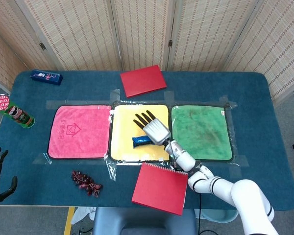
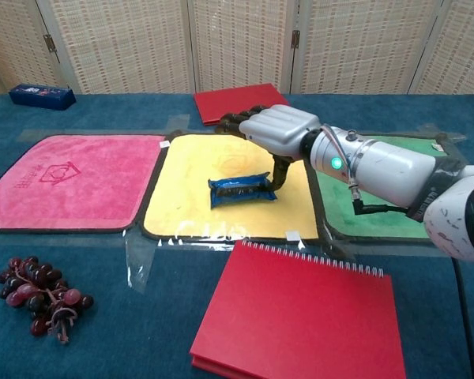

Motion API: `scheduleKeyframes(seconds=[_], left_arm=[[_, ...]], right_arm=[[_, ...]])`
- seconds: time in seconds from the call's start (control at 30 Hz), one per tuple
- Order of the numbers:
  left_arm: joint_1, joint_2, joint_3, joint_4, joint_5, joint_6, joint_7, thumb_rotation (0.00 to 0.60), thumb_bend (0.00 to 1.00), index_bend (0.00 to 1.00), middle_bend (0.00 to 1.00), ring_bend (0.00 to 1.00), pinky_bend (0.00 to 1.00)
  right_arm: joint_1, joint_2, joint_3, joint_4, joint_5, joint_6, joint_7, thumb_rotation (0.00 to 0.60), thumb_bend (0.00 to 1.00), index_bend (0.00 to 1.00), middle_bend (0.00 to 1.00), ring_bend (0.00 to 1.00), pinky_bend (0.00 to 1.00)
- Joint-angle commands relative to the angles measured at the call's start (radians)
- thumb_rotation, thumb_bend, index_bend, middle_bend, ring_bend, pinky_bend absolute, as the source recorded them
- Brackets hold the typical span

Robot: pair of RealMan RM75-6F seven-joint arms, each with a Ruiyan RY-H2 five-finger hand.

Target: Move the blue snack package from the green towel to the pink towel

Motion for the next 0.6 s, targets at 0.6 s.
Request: scheduleKeyframes(seconds=[0.6], left_arm=[[-0.01,0.017,-0.004,0.005,0.017,-0.014,0.003,0.6,0.5,0.08,0.0,0.0,0.0]], right_arm=[[0.038,0.014,0.038,-0.061,0.049,0.015,-0.117,0.6,0.18,0.0,0.0,0.0,0.0]])
